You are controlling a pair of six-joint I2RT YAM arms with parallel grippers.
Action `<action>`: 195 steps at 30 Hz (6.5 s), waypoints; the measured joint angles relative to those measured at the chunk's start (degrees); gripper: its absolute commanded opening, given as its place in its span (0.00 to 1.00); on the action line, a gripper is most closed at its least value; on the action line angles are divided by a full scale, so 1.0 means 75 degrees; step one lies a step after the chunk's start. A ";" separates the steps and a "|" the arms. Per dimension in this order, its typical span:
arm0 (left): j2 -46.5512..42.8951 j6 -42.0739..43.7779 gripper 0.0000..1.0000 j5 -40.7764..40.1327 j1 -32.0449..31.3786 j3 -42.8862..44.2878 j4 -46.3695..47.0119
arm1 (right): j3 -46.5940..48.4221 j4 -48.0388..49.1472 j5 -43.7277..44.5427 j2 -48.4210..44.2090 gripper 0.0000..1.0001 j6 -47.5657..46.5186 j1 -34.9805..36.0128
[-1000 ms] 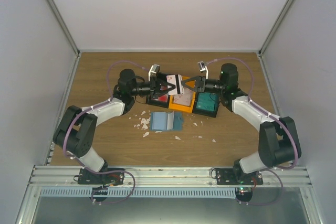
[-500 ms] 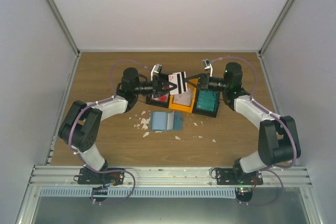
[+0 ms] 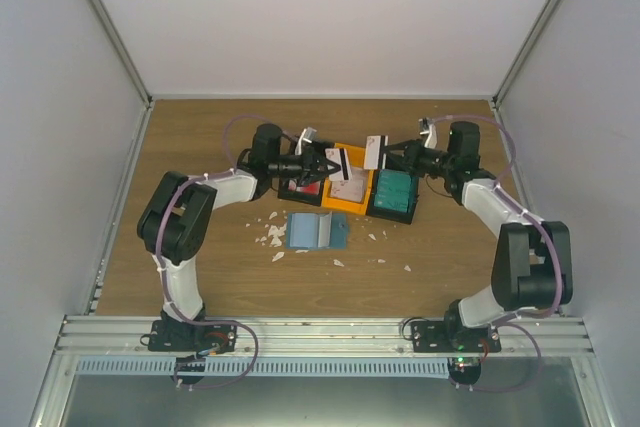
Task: Put the credit cards into the card holder
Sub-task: Place the credit card in the storage box, then insert the credit card into the card holder.
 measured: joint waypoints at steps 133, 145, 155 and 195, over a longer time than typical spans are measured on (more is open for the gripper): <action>-0.2996 0.3689 0.25 -0.5342 -0.0697 -0.4412 -0.2567 | -0.2419 0.3657 0.4943 0.2279 0.05 0.3226 0.5581; -0.3853 0.3736 0.38 -0.5158 -0.0705 -0.4424 -0.3258 | -0.2008 0.1276 0.5680 0.1064 0.40 0.2151 0.5846; -0.4170 0.3754 0.43 -0.5027 -0.0705 -0.4406 -0.3450 | 0.0017 -0.1603 0.7009 0.1524 0.14 0.0886 0.6796; -0.3573 0.3754 0.47 -0.4520 -0.0688 -0.4427 -0.3005 | 0.0787 -0.3226 0.8600 0.2279 0.17 0.0670 0.7152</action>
